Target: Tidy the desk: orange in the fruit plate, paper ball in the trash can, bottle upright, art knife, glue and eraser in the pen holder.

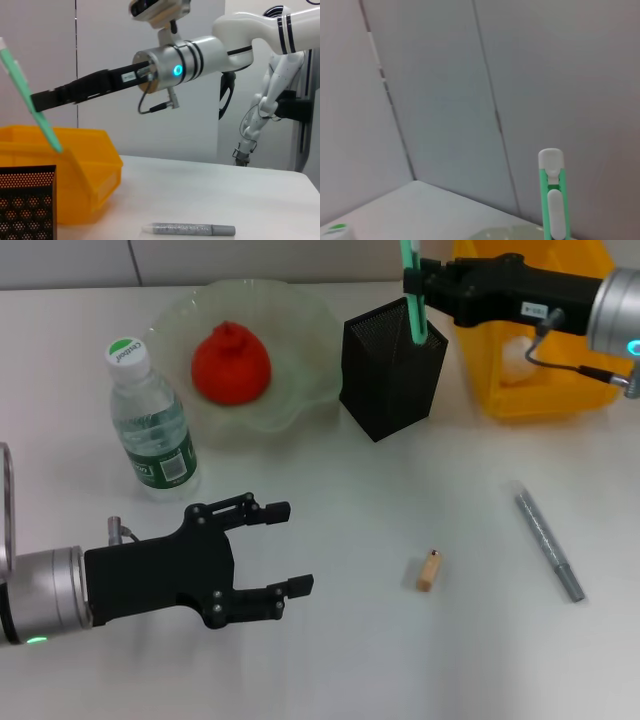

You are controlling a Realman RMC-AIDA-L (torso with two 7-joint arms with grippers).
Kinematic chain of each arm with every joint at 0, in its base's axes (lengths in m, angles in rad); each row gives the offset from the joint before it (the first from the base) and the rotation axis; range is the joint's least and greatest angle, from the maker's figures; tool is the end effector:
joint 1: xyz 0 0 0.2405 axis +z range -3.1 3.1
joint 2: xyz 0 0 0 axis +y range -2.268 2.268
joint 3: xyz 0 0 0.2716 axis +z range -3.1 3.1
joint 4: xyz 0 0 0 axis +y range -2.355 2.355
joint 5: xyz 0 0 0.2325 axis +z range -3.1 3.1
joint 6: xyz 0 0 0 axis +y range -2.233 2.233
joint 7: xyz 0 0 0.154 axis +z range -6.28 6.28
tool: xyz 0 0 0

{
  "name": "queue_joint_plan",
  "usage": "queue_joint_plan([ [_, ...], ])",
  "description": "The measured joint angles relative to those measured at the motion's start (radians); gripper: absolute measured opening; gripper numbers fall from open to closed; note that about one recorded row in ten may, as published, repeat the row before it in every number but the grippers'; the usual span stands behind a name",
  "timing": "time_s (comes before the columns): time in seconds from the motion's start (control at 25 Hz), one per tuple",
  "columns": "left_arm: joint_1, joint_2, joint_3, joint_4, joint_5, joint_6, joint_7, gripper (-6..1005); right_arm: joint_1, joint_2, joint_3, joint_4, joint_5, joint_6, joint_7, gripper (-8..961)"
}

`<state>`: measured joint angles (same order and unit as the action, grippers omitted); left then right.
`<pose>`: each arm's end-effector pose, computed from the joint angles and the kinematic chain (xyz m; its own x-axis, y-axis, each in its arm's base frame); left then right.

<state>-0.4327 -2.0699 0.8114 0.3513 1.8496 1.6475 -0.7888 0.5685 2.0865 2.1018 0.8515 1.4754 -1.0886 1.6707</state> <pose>-0.3039 0.2813 -0.0677 0.8056 0.0662 0.5887 0.1948 -0.9681 -0.1576 0.2115 0.4419 -0.0019 0.7200 -0.3081 -0.6219 -0.5931 -0.7385 -0.3208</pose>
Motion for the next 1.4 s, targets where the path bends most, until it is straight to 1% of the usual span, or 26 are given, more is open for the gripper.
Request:
queue_joint_plan([
  [0.04,0.000,0.000,0.000,0.000,0.000,0.000,0.000,798,0.000,0.000,0.000,0.000,0.000,0.000,0.000,165],
  [0.16,0.005,-0.001,0.000,0.000,-0.003,0.000,0.000,798,0.022,0.001,-0.003,-0.033,-0.001,0.053,-0.003,164],
  [0.2,0.005,-0.001,0.000,0.000,-0.003,0.000,0.000,798,0.037,0.001,-0.011,-0.056,-0.001,0.090,-0.004,164],
  [0.24,0.006,-0.001,0.000,0.000,-0.004,0.000,0.000,798,0.037,0.001,-0.011,-0.056,-0.001,0.090,-0.004,164],
  [0.36,0.008,-0.001,0.000,-0.002,-0.008,0.001,0.000,798,0.049,0.001,-0.046,-0.077,-0.001,0.161,-0.005,164],
  [0.4,0.008,-0.001,0.000,-0.006,-0.011,0.003,0.000,798,0.052,0.001,-0.080,-0.080,-0.001,0.200,-0.005,164],
  [0.6,0.007,-0.001,0.000,-0.013,-0.013,0.005,0.000,798,0.054,0.000,-0.128,-0.087,0.001,0.241,-0.005,164],
  [0.8,0.005,-0.001,0.000,-0.013,-0.015,0.007,0.000,798,0.049,-0.001,-0.124,-0.084,0.003,0.226,-0.006,164],
  [1.0,0.004,-0.001,0.000,-0.013,-0.016,0.008,0.000,798,0.043,-0.001,-0.120,-0.081,0.005,0.219,-0.005,194],
  [1.2,0.002,-0.001,0.000,-0.012,-0.022,0.008,0.000,798,0.042,-0.002,-0.119,-0.076,0.017,0.219,-0.001,429],
  [1.36,0.003,0.000,0.000,-0.012,-0.025,0.009,0.000,798,0.032,-0.002,-0.118,-0.065,0.061,0.206,-0.001,653],
  [1.4,0.003,0.000,0.000,-0.012,-0.025,0.010,0.000,798,0.025,-0.002,-0.118,-0.059,0.082,0.194,0.000,660],
])
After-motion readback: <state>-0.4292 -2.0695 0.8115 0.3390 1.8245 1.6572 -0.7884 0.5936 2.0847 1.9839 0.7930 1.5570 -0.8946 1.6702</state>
